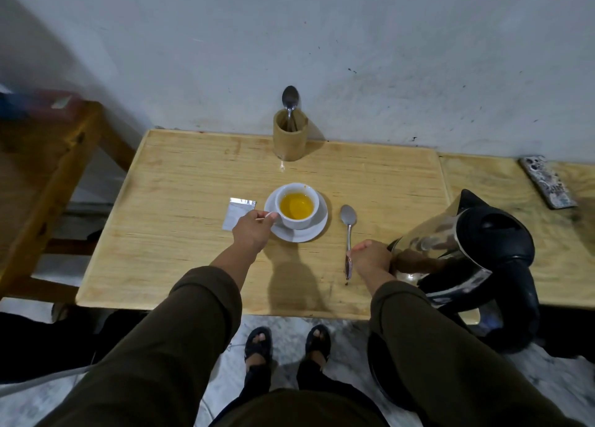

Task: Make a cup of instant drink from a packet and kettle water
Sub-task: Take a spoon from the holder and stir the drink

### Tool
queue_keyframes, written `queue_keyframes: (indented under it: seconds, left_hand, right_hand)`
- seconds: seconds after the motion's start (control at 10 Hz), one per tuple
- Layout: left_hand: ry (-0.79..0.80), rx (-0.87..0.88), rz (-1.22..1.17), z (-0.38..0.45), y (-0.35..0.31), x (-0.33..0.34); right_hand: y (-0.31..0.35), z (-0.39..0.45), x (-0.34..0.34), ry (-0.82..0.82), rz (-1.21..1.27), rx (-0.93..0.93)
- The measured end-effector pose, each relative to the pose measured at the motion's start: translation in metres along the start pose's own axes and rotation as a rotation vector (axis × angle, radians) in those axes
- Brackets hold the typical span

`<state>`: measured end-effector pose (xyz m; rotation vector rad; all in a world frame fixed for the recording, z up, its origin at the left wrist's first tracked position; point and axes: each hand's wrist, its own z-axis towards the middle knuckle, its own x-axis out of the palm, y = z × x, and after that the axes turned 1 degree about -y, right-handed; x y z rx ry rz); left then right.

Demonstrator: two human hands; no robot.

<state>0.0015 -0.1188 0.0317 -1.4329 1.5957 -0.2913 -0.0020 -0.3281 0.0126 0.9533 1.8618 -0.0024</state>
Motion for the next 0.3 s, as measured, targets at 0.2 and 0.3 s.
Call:
queue_keyframes:
  seconds: [0.2,0.3]
  left_hand:
    - [-0.036,-0.007,-0.055,-0.004,-0.001,-0.006]
    - [-0.018,-0.008,-0.022,-0.012,0.007,-0.009]
  right_hand:
    - [0.015,-0.007,-0.010,-0.085,0.146,-0.021]
    - [0.017,-0.017,-0.009,-0.085,0.172,-0.148]
